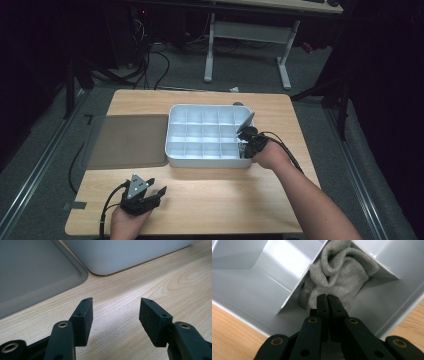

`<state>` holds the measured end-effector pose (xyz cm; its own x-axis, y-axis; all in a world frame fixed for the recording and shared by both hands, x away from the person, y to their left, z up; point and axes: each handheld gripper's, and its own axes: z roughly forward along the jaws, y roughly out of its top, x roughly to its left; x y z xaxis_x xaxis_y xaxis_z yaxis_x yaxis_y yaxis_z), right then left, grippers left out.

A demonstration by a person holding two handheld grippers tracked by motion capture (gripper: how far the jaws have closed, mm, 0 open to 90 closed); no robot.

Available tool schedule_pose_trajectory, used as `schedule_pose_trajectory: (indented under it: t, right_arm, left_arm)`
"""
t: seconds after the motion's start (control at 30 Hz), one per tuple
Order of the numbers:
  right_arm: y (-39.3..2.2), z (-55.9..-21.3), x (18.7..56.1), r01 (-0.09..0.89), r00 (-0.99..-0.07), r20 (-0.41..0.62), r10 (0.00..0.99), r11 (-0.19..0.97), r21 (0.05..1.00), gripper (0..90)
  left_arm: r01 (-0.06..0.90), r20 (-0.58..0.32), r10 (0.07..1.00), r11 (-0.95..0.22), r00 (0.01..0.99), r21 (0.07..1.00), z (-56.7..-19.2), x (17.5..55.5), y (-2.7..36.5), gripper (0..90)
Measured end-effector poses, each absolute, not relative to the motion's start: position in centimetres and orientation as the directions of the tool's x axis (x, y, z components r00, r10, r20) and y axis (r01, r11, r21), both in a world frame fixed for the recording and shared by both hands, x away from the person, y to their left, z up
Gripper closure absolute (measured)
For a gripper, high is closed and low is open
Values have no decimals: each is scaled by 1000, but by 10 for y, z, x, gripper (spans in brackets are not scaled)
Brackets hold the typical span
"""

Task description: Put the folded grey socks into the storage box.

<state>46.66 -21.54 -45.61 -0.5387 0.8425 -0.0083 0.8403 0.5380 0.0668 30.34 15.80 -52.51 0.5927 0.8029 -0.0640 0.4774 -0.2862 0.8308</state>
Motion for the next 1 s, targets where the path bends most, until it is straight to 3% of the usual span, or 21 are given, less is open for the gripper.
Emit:
schedule_pose_trajectory:
  t: [0.17, 0.27, 0.5, 1.0]
  right_arm:
    - [-215, -446, 466, 845, -531, -9, 847, 530, 73, 883]
    - [-215, -429, 470, 836, -535, -22, 845, 533, 134, 896]
    - [-208, -416, 481, 834, -523, -48, 851, 523, 176, 899]
    - [-199, -464, 493, 839, -534, -80, 842, 539, 74, 900]
  left_arm:
    - [478, -64, 801, -289, 595, 829, -526, 303, 157, 451]
    - [476, -59, 798, -297, 600, 828, -525, 303, 156, 451]
    - [477, -60, 799, -295, 598, 828, -526, 303, 157, 451]
    - [479, -62, 797, -297, 601, 826, -526, 304, 158, 451]
